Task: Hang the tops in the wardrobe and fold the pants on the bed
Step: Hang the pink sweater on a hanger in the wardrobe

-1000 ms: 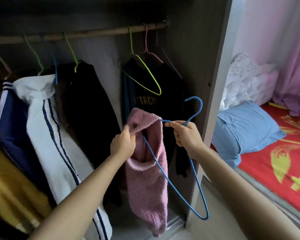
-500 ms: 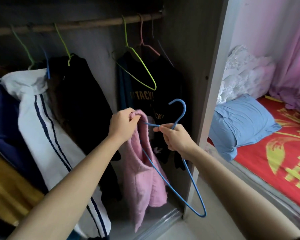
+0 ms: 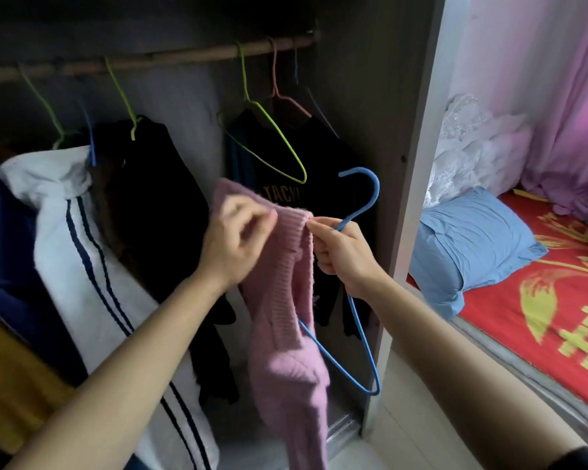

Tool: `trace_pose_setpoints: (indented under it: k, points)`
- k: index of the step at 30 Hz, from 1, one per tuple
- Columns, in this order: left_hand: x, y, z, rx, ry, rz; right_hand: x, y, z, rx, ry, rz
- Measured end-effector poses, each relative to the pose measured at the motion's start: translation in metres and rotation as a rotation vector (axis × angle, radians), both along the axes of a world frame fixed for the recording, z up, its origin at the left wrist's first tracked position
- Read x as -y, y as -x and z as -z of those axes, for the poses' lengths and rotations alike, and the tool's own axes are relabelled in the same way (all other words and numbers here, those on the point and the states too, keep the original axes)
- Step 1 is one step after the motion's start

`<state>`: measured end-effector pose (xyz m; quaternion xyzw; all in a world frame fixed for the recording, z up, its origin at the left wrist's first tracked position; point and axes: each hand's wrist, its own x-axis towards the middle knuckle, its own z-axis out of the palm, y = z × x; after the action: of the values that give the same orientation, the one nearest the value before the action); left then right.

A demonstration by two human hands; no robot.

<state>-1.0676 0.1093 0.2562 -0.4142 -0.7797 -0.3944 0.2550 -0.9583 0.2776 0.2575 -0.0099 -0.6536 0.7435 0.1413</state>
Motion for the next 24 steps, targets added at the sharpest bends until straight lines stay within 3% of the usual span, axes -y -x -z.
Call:
trace_pose_setpoints:
  k: [2, 3, 5, 9, 13, 19, 22, 24]
  points:
    - [0.000, 0.015, -0.035, -0.294, 0.103, -0.234, 0.005, -0.006, -0.011, -0.033, -0.068, -0.054]
    - [-0.002, 0.019, -0.049, -0.323, 0.200, -0.285, 0.007, -0.009, -0.014, -0.048, -0.083, -0.064]
    - [-0.010, 0.020, -0.057, -0.264, 0.323, -0.323, 0.008, -0.013, -0.020, -0.068, -0.073, -0.066]
    - [-0.037, 0.002, -0.049, -0.037, 0.175, -0.210, 0.003, -0.014, -0.020, -0.085, -0.087, 0.047]
    - [-0.056, -0.004, -0.040, -0.059, 0.108, -0.216, -0.002, -0.013, -0.016, -0.154, -0.352, 0.312]
    - [-0.060, 0.008, -0.033, -0.082, 0.047, -0.452, -0.027, -0.022, 0.002, -0.476, -0.754, 0.984]
    - [-0.051, 0.025, -0.034, -0.006, -0.019, -0.515, -0.035, -0.034, 0.046, -0.620, -1.028, 0.822]
    - [-0.050, 0.030, -0.036, 0.021, -0.055, -0.509, -0.031, -0.039, 0.075, -0.476, -1.234, 0.531]
